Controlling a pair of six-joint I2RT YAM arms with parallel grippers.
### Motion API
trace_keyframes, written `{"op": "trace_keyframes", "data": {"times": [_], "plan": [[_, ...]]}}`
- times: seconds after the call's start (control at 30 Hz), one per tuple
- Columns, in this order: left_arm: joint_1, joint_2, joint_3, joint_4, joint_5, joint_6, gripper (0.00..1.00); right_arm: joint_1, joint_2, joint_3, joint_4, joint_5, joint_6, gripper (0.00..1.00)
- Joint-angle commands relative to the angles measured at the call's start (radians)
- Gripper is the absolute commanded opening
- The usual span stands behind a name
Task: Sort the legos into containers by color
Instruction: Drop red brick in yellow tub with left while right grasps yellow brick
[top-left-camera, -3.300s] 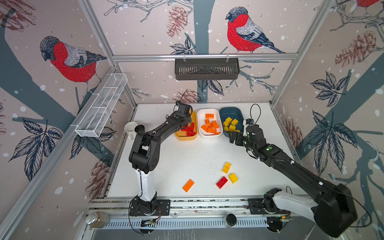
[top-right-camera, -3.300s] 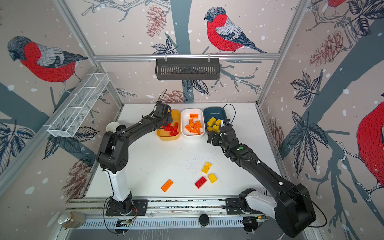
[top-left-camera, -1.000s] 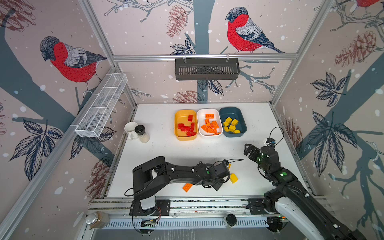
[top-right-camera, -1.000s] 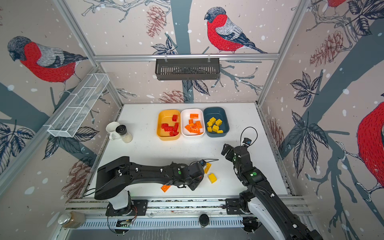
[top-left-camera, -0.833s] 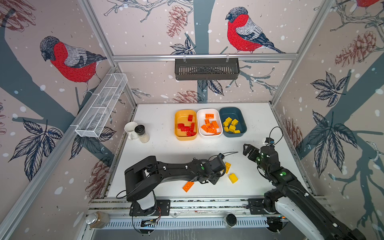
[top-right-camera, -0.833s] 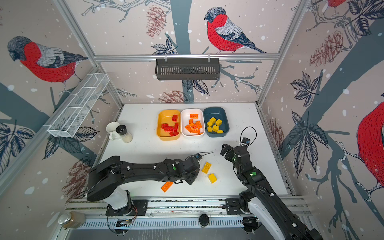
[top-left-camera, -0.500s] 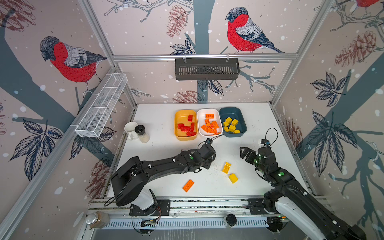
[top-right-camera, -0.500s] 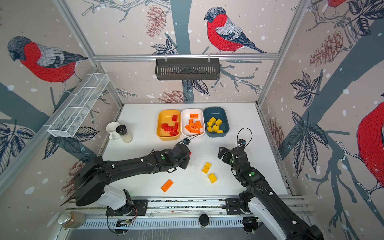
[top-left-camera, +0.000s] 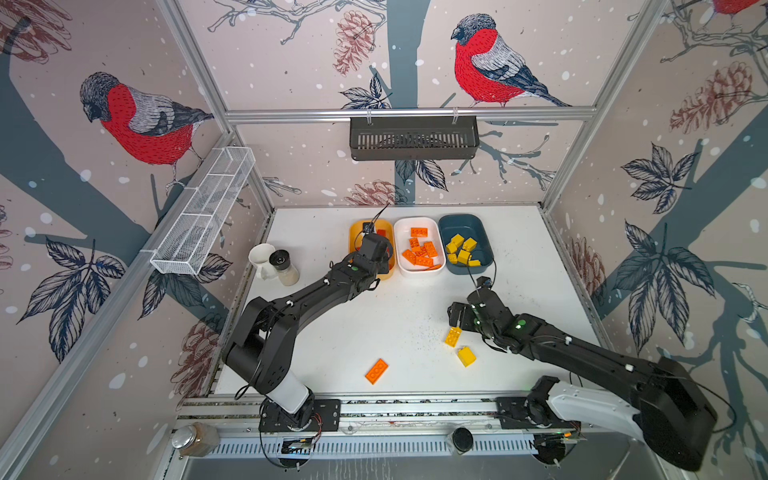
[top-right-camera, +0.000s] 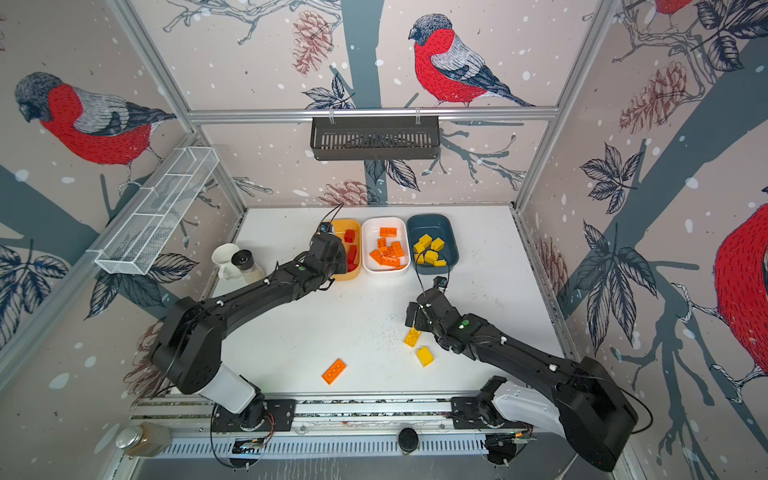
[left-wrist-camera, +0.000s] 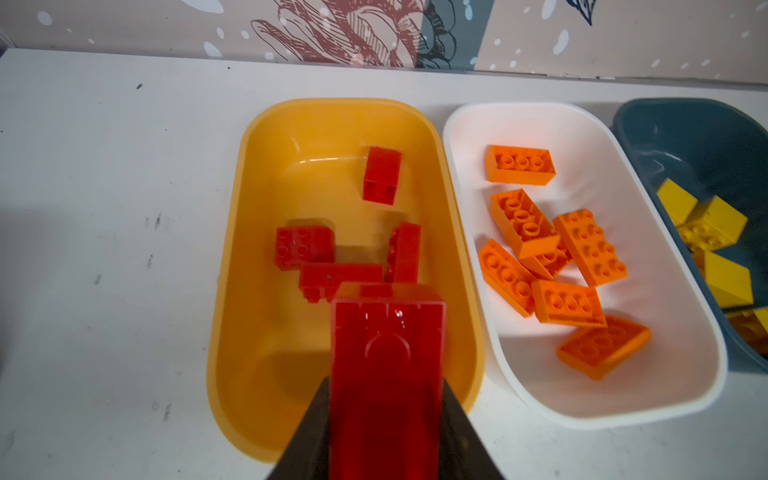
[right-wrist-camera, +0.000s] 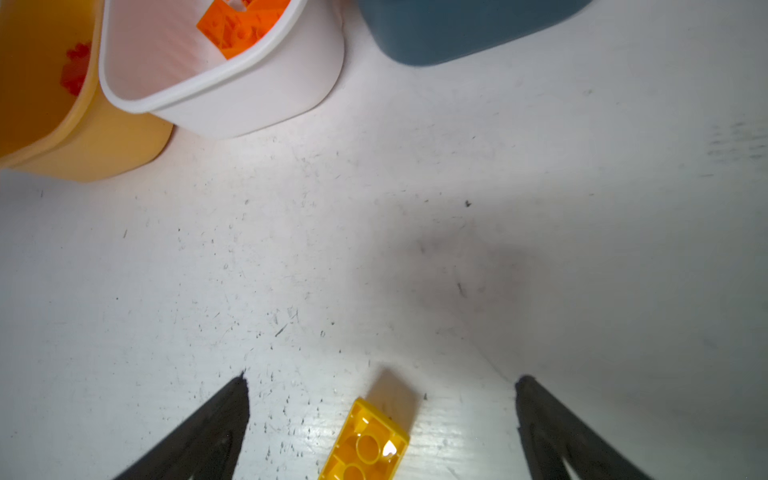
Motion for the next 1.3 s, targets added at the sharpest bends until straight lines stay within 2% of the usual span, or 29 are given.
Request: {"op": "trace_keyframes", "data": {"times": [0.0,0.17,0.33,0.53,0.6,0.7,0.8,0.93,1.13,1.27], "plan": [[0.057,0.040,0.040,0.061,-0.012,-0.029,0.26,0.047,0.063,0.035,-0.054,0.012,0.043,1.00],[0.102,0.154,0.146,0.027,0.007,-0.021,0.29,0.100,0.138,0.059,-0.124,0.071,0.123,1.00],[0.123,0.264,0.280,-0.073,-0.015,-0.011,0.38,0.127,0.182,0.074,-0.140,0.072,0.151,0.97],[0.133,0.319,0.351,-0.095,0.039,-0.009,0.50,0.140,0.230,0.095,-0.133,0.060,0.146,0.90],[0.133,0.332,0.373,-0.114,0.044,-0.011,0.56,0.143,0.245,0.106,-0.141,0.061,0.146,0.86],[0.133,0.339,0.394,-0.141,0.062,-0.008,0.71,0.149,0.263,0.116,-0.162,0.075,0.158,0.79],[0.133,0.322,0.381,-0.138,0.083,-0.002,0.78,0.159,0.268,0.121,-0.165,0.075,0.161,0.74],[0.133,0.283,0.341,-0.123,0.098,0.002,0.96,0.175,0.281,0.127,-0.160,0.065,0.152,0.70],[0.133,0.222,0.284,-0.089,0.133,0.008,0.96,0.207,0.336,0.157,-0.137,0.057,0.108,0.66],[0.133,0.202,0.269,-0.101,0.136,0.008,0.96,0.217,0.379,0.183,-0.139,0.061,0.087,0.58]]}}
